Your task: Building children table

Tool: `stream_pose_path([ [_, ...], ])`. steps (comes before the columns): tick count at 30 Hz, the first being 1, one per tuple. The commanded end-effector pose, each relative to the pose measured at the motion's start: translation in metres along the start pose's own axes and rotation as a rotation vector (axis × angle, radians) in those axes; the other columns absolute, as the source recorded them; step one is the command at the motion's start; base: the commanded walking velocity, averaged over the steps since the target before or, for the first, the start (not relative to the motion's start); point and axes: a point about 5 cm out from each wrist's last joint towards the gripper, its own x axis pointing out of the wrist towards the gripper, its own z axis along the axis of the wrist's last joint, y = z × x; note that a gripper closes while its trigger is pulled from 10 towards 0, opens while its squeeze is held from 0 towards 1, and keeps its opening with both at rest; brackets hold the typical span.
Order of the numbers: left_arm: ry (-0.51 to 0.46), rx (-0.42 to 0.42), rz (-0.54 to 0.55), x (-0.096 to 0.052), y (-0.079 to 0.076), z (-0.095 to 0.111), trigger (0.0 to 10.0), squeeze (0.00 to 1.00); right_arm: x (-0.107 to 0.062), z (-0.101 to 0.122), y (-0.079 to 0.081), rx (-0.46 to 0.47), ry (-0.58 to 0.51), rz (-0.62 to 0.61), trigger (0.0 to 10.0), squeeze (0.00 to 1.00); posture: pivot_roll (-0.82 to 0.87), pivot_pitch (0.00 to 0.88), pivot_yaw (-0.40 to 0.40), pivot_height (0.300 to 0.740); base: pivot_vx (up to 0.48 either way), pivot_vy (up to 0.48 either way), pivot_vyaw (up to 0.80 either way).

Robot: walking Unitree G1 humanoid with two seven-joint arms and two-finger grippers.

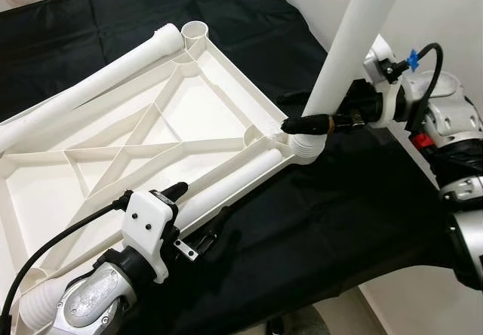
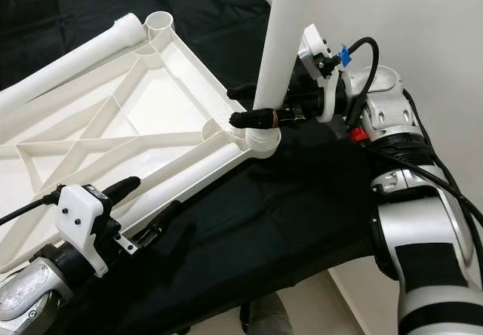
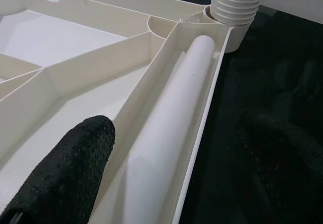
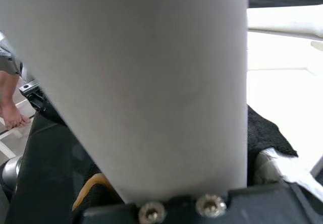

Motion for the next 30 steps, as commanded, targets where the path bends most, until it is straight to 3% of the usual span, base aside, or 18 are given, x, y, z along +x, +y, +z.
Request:
stream_pose_path([
  [1,0.018,0.012,-0.005,-0.004,-0.001,0.000,10.0,0.00,-0.002,-0.006,0.002,0.010,0.027,0.009,10.0,0.00,0.09,0.359,0.031,0.740,0.000,0.000,0.00],
  [30,0.013,0.023,-0.003,-0.004,-0.002,0.003,10.0,0.00,0.011,-0.010,-0.002,0.001,0.014,0.016,10.0,0.00,0.09,0.373,0.027,0.740,0.000,0.000,0.00],
])
